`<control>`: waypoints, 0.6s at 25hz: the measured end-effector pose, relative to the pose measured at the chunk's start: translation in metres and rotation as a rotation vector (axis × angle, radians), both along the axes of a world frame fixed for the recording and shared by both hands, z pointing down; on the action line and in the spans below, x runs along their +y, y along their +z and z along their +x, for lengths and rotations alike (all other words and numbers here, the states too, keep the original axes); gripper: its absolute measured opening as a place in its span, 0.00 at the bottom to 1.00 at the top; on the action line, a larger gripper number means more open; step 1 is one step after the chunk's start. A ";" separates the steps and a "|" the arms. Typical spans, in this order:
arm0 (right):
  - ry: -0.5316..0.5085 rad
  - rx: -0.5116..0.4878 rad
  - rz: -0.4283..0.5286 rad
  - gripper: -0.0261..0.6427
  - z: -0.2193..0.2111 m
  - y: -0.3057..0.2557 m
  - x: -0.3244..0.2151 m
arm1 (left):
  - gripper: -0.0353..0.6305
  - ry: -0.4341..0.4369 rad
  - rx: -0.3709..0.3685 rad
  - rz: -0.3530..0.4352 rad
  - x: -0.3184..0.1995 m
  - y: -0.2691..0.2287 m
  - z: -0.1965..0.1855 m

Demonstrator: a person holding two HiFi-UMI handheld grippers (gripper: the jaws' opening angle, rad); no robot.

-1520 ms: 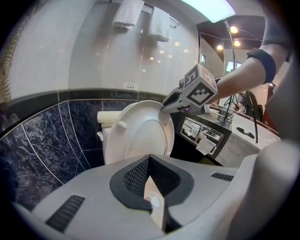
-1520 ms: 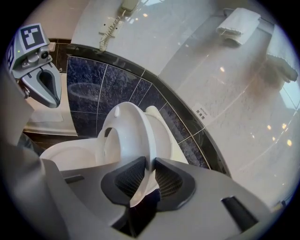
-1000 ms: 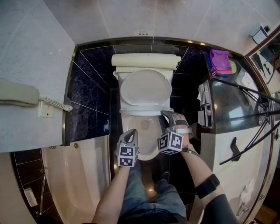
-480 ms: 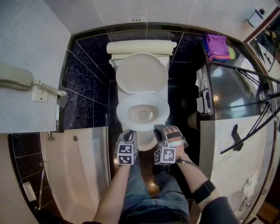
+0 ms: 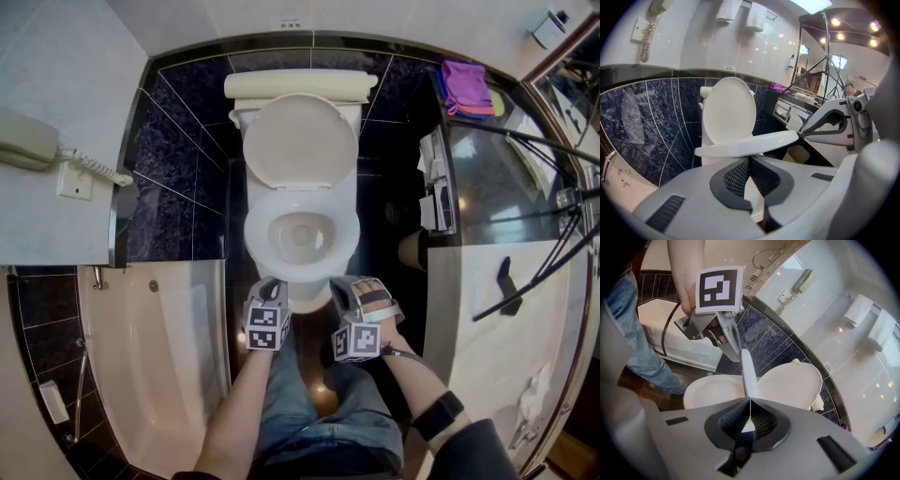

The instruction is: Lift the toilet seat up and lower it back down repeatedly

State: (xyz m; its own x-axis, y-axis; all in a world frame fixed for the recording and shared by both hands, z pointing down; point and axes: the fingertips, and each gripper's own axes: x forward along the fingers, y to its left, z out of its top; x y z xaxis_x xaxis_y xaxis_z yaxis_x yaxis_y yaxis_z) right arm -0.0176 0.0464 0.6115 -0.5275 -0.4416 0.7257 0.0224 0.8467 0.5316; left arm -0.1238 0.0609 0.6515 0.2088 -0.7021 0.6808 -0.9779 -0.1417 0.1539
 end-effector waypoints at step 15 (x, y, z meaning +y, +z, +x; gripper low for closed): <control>0.602 -0.222 -0.223 0.06 0.091 0.109 -0.039 | 0.05 0.129 -0.023 -0.131 0.087 0.131 0.020</control>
State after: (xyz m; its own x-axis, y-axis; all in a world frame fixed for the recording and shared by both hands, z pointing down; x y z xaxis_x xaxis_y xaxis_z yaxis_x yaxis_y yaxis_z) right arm 0.0734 0.0078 0.7201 -0.3833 -0.5578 0.7362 -0.5771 0.7669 0.2806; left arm -0.1042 0.1480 0.7821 0.2747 -0.5753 0.7705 -0.9564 -0.2459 0.1574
